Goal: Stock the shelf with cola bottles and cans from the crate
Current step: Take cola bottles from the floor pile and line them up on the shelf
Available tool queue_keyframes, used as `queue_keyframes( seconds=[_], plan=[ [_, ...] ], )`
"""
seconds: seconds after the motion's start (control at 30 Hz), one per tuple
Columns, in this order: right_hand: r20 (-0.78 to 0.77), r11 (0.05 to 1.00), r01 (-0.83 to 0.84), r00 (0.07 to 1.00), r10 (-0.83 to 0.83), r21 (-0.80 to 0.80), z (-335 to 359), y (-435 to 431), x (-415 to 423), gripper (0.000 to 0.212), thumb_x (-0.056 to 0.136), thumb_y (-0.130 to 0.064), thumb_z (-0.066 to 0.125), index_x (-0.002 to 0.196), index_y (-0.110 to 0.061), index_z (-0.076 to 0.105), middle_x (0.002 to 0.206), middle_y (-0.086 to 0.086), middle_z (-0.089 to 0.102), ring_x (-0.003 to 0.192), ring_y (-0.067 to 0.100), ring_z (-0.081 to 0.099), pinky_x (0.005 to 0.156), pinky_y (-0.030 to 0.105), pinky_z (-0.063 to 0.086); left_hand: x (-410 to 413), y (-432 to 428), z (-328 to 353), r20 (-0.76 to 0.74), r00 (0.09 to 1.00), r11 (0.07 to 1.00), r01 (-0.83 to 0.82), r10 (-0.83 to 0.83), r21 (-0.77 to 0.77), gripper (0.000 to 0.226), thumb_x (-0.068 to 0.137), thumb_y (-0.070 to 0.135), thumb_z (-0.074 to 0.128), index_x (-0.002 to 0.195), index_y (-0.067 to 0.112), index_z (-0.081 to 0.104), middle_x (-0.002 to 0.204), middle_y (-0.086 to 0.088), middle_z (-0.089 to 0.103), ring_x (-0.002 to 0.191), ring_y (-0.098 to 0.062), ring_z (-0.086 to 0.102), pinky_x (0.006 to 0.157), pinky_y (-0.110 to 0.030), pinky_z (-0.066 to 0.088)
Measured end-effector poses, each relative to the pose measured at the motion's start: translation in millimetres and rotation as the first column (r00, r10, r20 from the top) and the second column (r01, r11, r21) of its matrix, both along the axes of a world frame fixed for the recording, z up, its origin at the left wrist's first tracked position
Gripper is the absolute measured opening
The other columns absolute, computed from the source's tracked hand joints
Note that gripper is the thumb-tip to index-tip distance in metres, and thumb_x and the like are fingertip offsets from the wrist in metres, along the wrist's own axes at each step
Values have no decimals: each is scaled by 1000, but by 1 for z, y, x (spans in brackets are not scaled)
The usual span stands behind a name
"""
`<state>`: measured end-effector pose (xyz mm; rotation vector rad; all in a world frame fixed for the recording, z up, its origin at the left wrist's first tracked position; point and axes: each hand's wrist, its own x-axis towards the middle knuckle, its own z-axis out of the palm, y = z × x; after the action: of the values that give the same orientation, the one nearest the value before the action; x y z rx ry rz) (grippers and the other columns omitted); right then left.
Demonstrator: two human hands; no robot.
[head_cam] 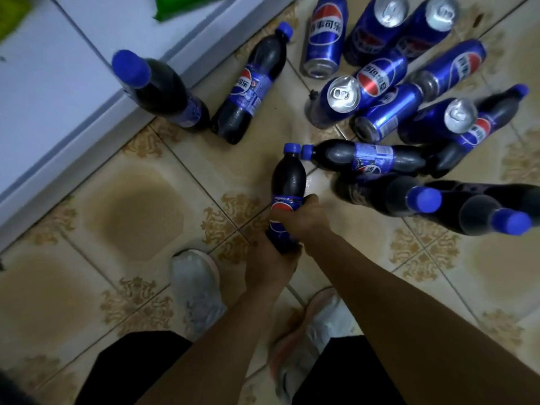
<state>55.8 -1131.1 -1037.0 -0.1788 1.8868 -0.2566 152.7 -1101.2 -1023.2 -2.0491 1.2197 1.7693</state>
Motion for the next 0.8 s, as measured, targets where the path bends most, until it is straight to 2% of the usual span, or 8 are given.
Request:
queue_keyframes(
  seconds=[0.1, 0.2, 0.33, 0.47, 0.53, 0.63, 0.73, 0.8],
  plan=[
    [33, 1000, 13, 999, -13, 8, 55, 6, 7, 60, 68, -26, 81, 115, -12, 49, 100, 3, 60, 84, 19, 62, 80, 38, 57, 7, -5, 39, 5, 996, 996, 94, -94, 6, 48, 77, 26, 74, 114, 12, 47, 98, 5, 51, 90, -13, 51, 75, -31, 47],
    [38, 999, 47, 998, -47, 4, 133, 12, 8, 50, 70, -27, 82, 104, -11, 49, 93, 2, 60, 83, 19, 61, 75, 32, 54, 12, -10, 104, -76, 988, 986, 142, -136, 89, 58, 67, 36, 71, 113, 10, 48, 79, -1, 62, 65, -22, 60, 60, -44, 55],
    [20, 986, 165, 986, -165, 24, 246, 22, 7, 55, 74, -26, 79, 114, -11, 45, 99, 4, 53, 86, 22, 57, 75, 32, 51, 25, -12, 211, -107, 939, 940, 334, -326, 68, 58, 70, 34, 79, 112, 22, 41, 97, 2, 60, 82, -18, 58, 66, -30, 47],
    [21, 949, 315, 949, -315, -8, 371, 35, 12, 64, 68, -28, 83, 116, -8, 46, 104, 8, 59, 92, 26, 63, 84, 43, 56, 32, -20, 338, -151, 861, 870, 492, -485, 11, 87, 46, 66, 70, 116, 21, 46, 98, 1, 66, 84, -18, 64, 74, -36, 54],
    [22, 927, 368, 930, -367, -68, 435, 42, 16, 78, 53, -39, 86, 114, -8, 50, 106, 11, 64, 91, 28, 67, 80, 49, 57, 38, -20, 398, -166, 836, 852, 519, -524, -75, 90, 39, 70, 67, 115, 24, 48, 99, 1, 67, 88, -18, 66, 79, -41, 55],
    [5, 885, 419, 904, -427, -202, 507, 62, 13, 92, 32, -54, 82, 110, -14, 56, 104, 10, 70, 85, 27, 71, 76, 50, 59, 37, -19, 488, -193, 768, 788, 566, -611, -242, 89, 45, 67, 70, 121, 29, 45, 109, 5, 64, 96, -16, 64, 82, -42, 53],
    [43, 801, 472, 869, -492, -369, 595, 72, 13, 65, 51, -34, 86, 107, -21, 57, 105, 7, 70, 91, 27, 70, 81, 50, 57, 34, -12, 566, -128, 741, 720, 572, -659, -393, 73, 60, 49, 77, 121, 24, 43, 108, 3, 64, 93, -20, 63, 75, -35, 51],
    [79, 756, 492, 856, -511, -432, 633, 83, 16, 59, 57, -27, 84, 108, -21, 57, 107, 5, 70, 95, 25, 69, 84, 49, 57, 34, -1, 598, -82, 769, 699, 525, -634, -485, 65, 66, 36, 80, 119, 23, 46, 107, 0, 66, 95, -22, 62, 72, -33, 47]
  ],
)
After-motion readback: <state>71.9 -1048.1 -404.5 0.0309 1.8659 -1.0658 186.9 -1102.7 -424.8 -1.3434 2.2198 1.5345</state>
